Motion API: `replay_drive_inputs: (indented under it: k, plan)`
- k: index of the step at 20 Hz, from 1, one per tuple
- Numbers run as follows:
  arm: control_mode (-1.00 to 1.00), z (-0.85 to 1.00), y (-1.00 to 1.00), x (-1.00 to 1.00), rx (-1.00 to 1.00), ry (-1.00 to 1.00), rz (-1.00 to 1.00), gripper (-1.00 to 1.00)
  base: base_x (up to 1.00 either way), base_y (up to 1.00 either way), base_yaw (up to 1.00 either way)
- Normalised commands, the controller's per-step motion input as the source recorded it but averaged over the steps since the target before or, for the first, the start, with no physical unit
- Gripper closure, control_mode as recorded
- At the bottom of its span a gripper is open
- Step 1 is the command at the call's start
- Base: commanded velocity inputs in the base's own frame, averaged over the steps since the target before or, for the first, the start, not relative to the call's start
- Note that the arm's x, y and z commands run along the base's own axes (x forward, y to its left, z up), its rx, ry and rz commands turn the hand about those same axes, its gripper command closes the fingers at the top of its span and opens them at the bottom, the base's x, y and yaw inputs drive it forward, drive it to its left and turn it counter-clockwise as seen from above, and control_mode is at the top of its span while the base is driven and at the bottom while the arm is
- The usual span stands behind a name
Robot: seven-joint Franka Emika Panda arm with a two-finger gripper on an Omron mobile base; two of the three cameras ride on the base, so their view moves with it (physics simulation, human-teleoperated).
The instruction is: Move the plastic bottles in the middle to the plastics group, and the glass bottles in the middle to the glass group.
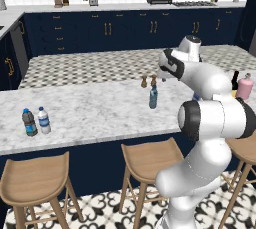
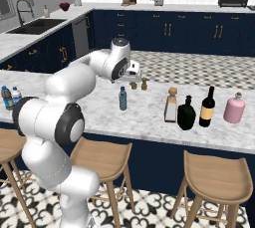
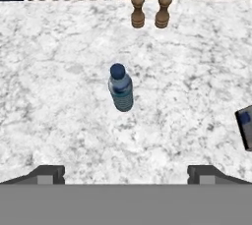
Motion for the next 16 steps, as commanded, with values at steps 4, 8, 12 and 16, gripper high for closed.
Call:
replay_drive_inputs:
  k: [4,8,12,16]
  plan:
    - [-1.0,-0.12,0.28,0.09,-0.08,-0.01,0.06,-1.0,0.0,0.0,0.0]
    - [-1.0,-0.3,0.18,0.55,-0.1,0.0,0.0,-1.0,0.0,0.0,0.0]
    - [-1.0,-0.27,0.28,0.52,-0.02,0.0,0.0,-1.0,0.0,0.0,0.0]
    - [-1.0,-0.28,0.08,0.06,0.0,0.0,0.0,-1.0,0.0,0.0,0.0]
